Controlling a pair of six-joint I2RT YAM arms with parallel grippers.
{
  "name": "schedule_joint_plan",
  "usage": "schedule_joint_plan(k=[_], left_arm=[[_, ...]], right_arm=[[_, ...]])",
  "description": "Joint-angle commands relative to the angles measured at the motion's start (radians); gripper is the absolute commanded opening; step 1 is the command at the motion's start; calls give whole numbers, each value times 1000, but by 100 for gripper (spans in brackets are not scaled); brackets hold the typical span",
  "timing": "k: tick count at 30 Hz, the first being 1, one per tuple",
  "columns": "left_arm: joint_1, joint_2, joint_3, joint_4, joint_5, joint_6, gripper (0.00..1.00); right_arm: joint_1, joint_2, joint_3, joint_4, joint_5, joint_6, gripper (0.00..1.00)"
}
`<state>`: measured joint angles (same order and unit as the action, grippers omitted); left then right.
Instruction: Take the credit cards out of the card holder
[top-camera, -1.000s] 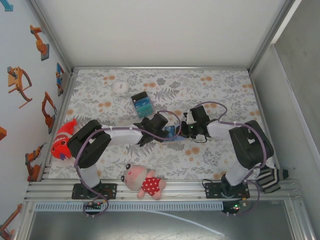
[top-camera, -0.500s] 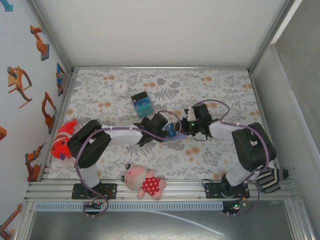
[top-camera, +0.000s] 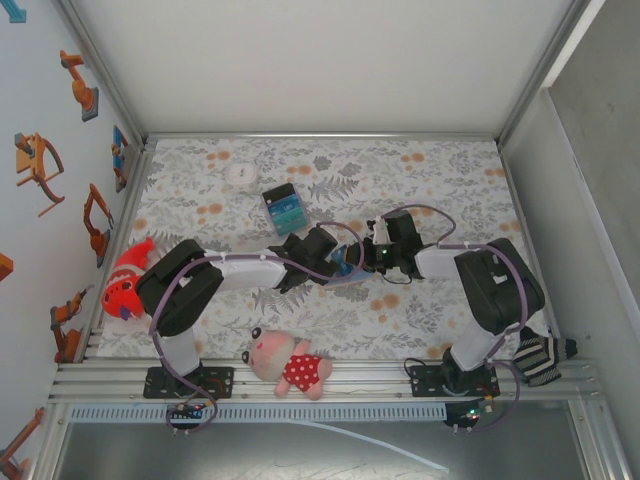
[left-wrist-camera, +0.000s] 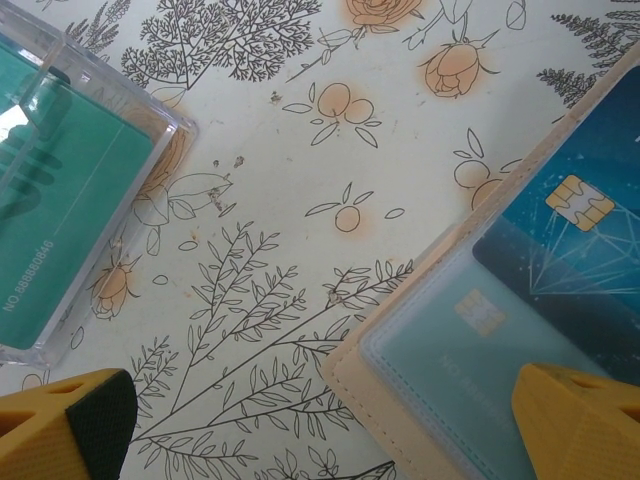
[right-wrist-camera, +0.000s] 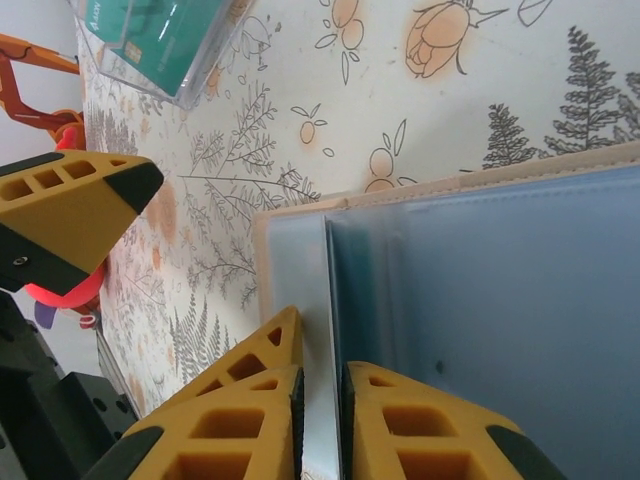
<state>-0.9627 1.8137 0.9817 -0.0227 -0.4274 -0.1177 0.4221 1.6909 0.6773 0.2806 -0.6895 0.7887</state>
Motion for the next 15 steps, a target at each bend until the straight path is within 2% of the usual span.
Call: schedule_joint_plan(k=[1,4,15], left_arm=[[-7,21,14,-58,-3,12,97],[-7,17,12,-59,-4,9,97],[-7,-76,-19,-43,-20,-2,97]], right_arm=[[5,10,-7,36,-10,9,13],[5,-12,4,-36,34,-32,0],[0,-171,101,-369,211,-219,0]])
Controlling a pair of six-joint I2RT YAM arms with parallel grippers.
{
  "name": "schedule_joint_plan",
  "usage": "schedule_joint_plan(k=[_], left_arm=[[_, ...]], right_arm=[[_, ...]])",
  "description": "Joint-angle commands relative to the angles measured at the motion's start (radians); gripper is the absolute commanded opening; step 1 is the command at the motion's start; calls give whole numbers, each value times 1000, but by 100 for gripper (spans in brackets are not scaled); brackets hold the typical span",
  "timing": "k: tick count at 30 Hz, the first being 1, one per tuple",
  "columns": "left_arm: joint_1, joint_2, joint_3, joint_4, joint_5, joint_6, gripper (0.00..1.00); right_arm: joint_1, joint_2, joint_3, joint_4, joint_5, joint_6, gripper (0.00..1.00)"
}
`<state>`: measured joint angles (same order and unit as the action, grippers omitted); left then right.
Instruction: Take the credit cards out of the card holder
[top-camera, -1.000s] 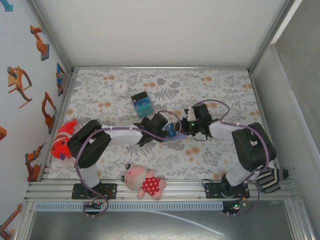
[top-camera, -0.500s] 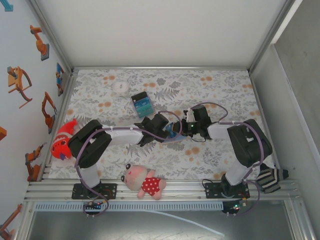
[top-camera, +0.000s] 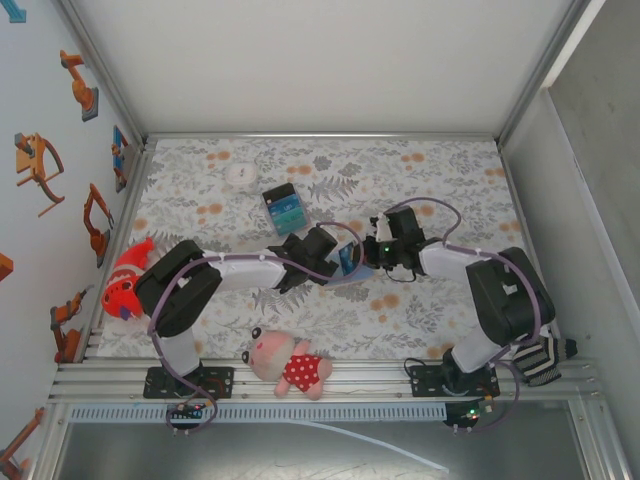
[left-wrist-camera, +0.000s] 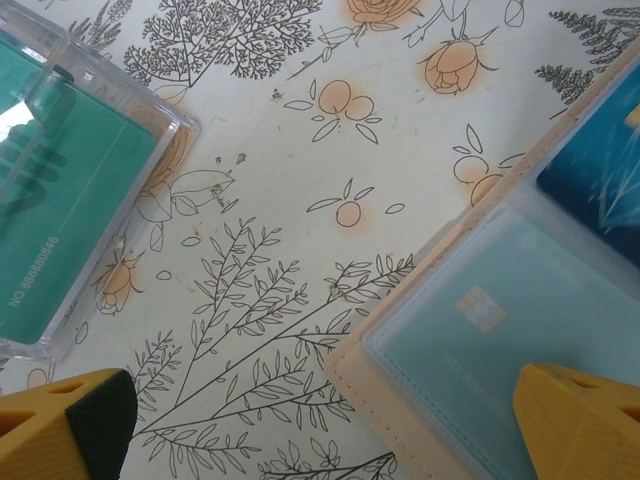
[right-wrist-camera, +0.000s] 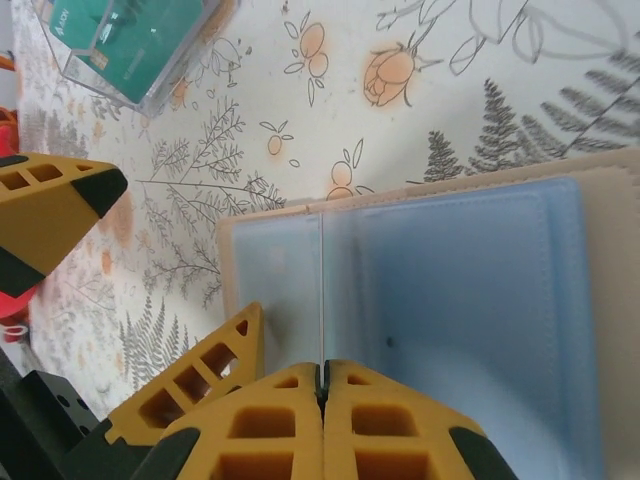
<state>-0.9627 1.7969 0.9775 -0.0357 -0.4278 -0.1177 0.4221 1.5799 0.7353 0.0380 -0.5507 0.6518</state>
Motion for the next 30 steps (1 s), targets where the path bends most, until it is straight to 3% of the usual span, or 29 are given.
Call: schedule_joint_plan(k=[1,8,17,24,30], left_arm=[[-7,-73,-17,-29,-21,-4,97],[-5,-208,-41,-17,-53,-9,97],[52,-449,-112,37,-22,-45,97],[167,-625,-194,142,243,-48,98],[222,-708,-219,152,538,75,96]], right_arm=[[0,-77,49,-147,86,-96,0],[-1,-201,99,-281,160,-197,0],[25,-328,108,-266,115,-309,0],[129,-356,186,-333,123,-478,0],[184,-342,249,-412,61,-607,0]])
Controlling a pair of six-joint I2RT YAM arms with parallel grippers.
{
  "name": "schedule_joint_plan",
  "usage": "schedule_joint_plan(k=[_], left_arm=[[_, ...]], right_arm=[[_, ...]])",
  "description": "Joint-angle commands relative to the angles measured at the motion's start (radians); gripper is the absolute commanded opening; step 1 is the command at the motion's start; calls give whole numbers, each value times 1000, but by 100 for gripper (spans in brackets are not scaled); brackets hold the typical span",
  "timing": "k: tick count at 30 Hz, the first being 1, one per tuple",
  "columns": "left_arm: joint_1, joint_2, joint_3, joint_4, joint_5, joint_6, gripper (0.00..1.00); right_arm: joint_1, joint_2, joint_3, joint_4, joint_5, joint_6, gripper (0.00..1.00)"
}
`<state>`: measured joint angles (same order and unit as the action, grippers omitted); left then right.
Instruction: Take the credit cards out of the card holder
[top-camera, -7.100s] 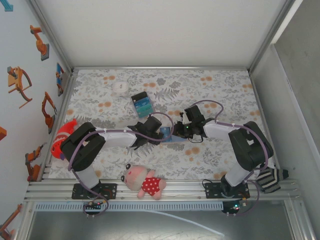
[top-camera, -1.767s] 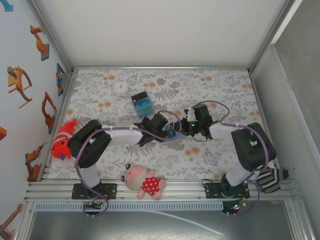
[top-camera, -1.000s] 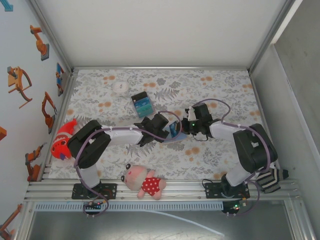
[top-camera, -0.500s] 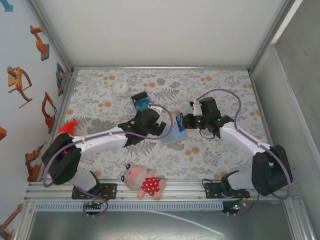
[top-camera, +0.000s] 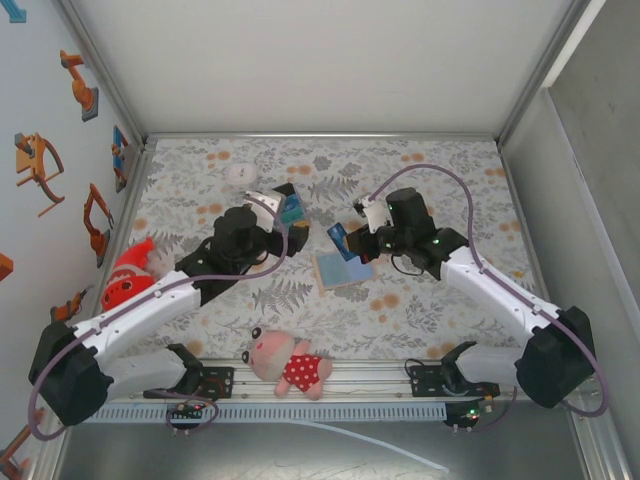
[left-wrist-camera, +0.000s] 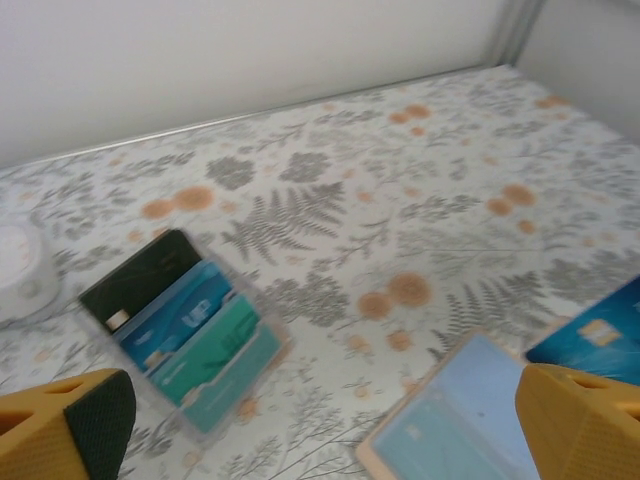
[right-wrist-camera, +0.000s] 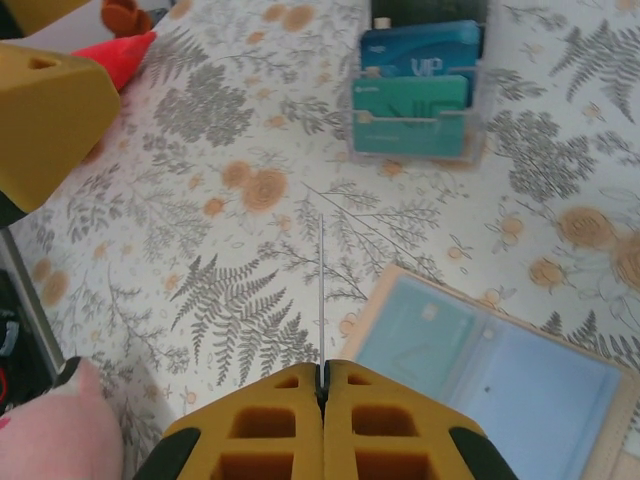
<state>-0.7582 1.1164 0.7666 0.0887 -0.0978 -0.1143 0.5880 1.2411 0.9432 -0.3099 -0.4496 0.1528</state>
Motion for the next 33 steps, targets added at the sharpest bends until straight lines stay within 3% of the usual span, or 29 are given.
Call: schedule_joint_plan(k=[1,8,14,20,26,28,30,33], left_arm=[[27,-32,-2,10,271,91,95],[45,7,92,-156,572,225,90],[45,112,198,-258,735,289,73],[43,188,260,-355,790,342,52],[43,213,281,-429,794,386,47],[43,223,284,-442,794,390,39],[43,235,288,-446,803,390,20],[36,243,302,-455,812,392,0]], right_arm=[[26,1,53,-79,-50,-133,0],[51,20,110,-166,-133,-243,0],[70,42,151,-217,-193,-298,0],[73,52,167,-233,-214,-319,0],[73,49,167,-233,-229,-329,0],[73,47,167,-230,-238,-329,0],[73,45,166,-226,-247,-328,0],[73,38,163,-222,-250,-324,0]])
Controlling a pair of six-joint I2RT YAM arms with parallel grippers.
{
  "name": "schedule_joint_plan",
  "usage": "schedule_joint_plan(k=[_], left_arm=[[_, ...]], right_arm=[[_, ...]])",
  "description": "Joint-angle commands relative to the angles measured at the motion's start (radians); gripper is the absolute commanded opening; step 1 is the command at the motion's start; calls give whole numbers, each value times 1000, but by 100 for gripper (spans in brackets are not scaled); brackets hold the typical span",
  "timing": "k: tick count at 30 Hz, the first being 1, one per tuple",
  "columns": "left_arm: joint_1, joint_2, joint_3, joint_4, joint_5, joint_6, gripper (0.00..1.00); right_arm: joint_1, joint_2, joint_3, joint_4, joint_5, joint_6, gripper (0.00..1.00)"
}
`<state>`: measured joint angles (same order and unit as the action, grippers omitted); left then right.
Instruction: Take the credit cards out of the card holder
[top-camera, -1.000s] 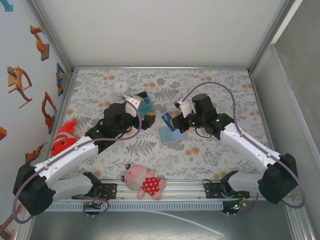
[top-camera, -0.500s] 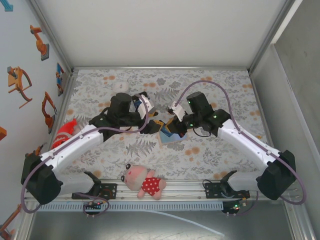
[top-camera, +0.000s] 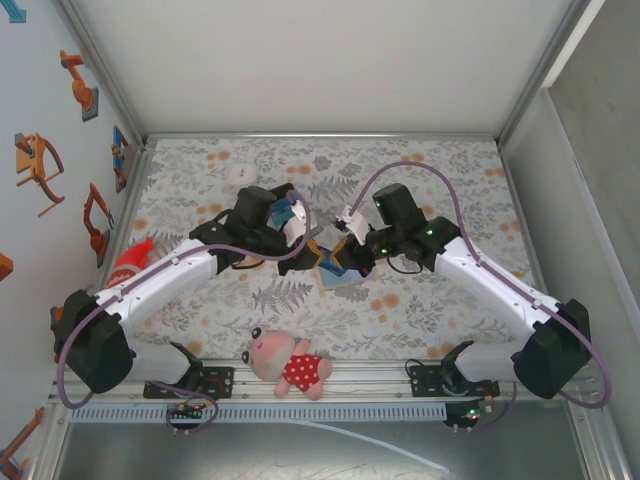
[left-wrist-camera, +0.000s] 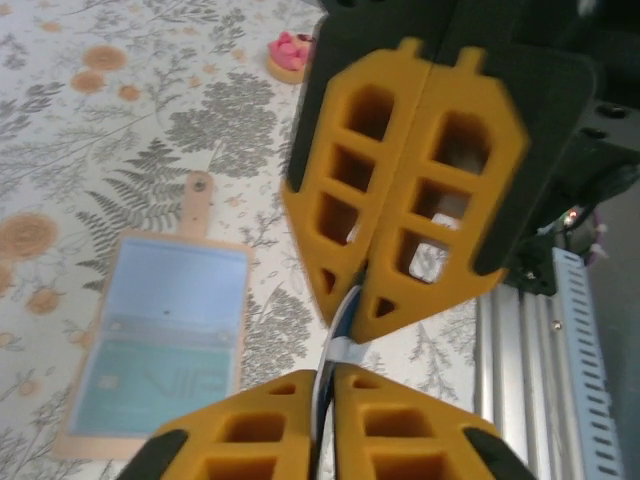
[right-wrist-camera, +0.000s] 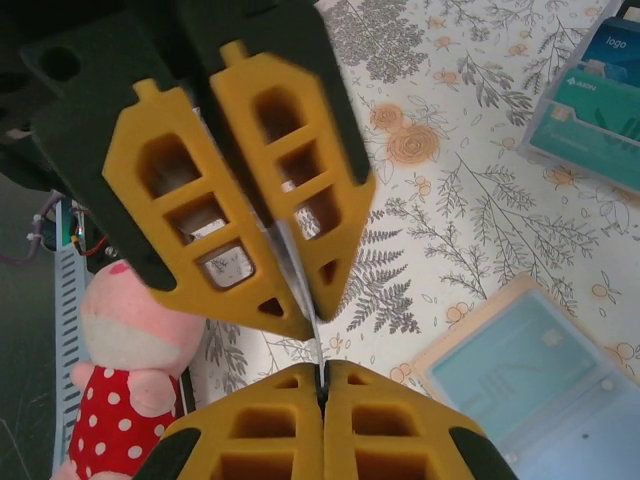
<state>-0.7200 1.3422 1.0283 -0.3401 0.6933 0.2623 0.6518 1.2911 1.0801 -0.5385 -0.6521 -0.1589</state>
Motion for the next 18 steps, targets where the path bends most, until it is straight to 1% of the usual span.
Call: schedule_joint_plan(k=[1,5,6,7,8,9,10,12,16,18], left_arm=[[-6,16,42,-29,22,15,0],[-19,-11,27,-15,-7,4,0],[-19,-21,17,-2,-23,-4,0],[-19,-32,10,10,-36,-14,0],[-22,-43,1,22,-50,-26,0],[-24,-54,-6,34,-58,-38,0],[-26,-67,-13,44,-66,-47,0],[-33,-89,-30,68,-87,-71,0],[-43,-139,-69,108,-141,-113,0],[-44,-171,-98,140,-179,-145,0]], right_arm=[[9,-19,21,13,-42,-8,0],[9,-68,-24,75,10,32,1],[9,-84,-43,101,27,42,7],[9,-100,-59,124,43,54,11],[9,-116,-79,150,55,65,17],[9,-132,-95,177,69,77,27],[9,-144,-108,199,79,88,32],[9,-166,-129,241,105,110,46],[9,-206,-156,296,178,145,58],[9,-230,-172,324,219,167,62]])
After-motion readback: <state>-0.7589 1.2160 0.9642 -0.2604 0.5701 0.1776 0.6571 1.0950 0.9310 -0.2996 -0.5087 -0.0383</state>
